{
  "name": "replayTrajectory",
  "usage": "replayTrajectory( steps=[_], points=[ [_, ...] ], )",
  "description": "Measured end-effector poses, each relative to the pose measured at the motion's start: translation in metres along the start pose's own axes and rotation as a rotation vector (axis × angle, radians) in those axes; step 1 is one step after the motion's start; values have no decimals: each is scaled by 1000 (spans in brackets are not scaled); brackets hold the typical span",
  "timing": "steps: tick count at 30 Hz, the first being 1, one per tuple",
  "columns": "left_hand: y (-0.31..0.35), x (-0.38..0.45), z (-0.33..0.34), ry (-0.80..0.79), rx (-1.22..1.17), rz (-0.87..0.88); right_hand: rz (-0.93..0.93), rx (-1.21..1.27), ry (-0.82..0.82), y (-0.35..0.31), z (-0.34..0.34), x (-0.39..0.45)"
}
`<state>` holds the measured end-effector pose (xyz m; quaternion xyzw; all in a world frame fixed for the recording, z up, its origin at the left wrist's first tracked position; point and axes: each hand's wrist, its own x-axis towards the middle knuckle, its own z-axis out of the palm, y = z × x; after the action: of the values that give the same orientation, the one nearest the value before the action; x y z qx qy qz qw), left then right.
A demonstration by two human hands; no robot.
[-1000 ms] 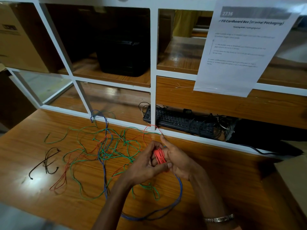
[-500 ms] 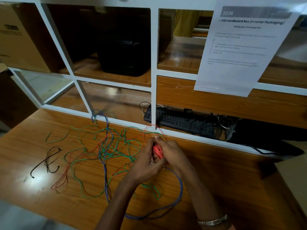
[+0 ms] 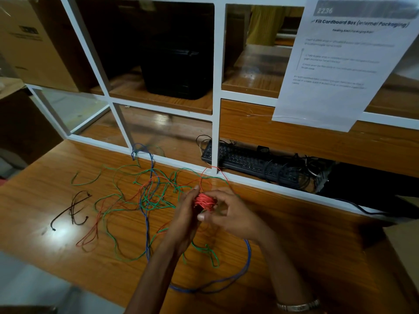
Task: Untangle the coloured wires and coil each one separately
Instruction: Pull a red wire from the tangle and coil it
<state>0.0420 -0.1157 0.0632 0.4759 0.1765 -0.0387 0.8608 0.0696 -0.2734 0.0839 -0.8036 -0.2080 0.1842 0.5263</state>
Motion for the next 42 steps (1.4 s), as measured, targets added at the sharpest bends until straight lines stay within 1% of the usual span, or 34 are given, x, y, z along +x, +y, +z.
replayTrajectory(
  steps=[3,5,7,8,10,11,12,14,17,21,23,25,27,30,32,34,36,39,42],
  points=[
    [-4,-3,5,22,-80,-22,-75,-103,112,-1,1,5],
    [-5,-6,8,16,-97,-41,-106,-128,146,-1,-1,4],
    [-7,-9,10,15,-14,-41,-112,-133,163,-2,-3,1],
    [-8,-11,11,31,92,-17,-114,-132,166,-1,-4,-1],
    [-11,-16,11,110,350,87,-108,-87,201,-1,-4,-4],
    [-14,-18,11,137,423,137,-106,-70,239,-1,-5,-5],
    [-17,-21,12,132,428,162,-105,-73,274,-1,-7,-6],
    [-22,-30,19,75,361,181,-109,-67,314,2,-11,-6],
    [-29,-35,28,51,360,247,-87,59,338,4,-14,-8],
    [-34,-43,32,41,295,236,-139,179,286,2,-15,-17],
    [-37,-48,32,32,318,251,-147,200,301,7,-16,-20],
    [-43,-51,33,40,364,305,-141,241,336,16,-15,-21],
    [-51,-53,32,94,294,303,-138,328,348,24,-12,-22],
    [-55,-58,30,209,159,306,-64,546,330,29,1,-23],
    [-53,-60,24,286,122,324,-2,667,304,30,14,-21],
    [-51,-62,16,340,128,339,72,729,280,28,25,-17],
    [-53,-64,2,390,184,358,123,717,241,27,34,-13],
    [-54,-67,-23,443,241,378,167,622,147,25,48,-5],
    [-50,-66,-48,467,224,344,217,516,103,19,62,7]
  ],
)
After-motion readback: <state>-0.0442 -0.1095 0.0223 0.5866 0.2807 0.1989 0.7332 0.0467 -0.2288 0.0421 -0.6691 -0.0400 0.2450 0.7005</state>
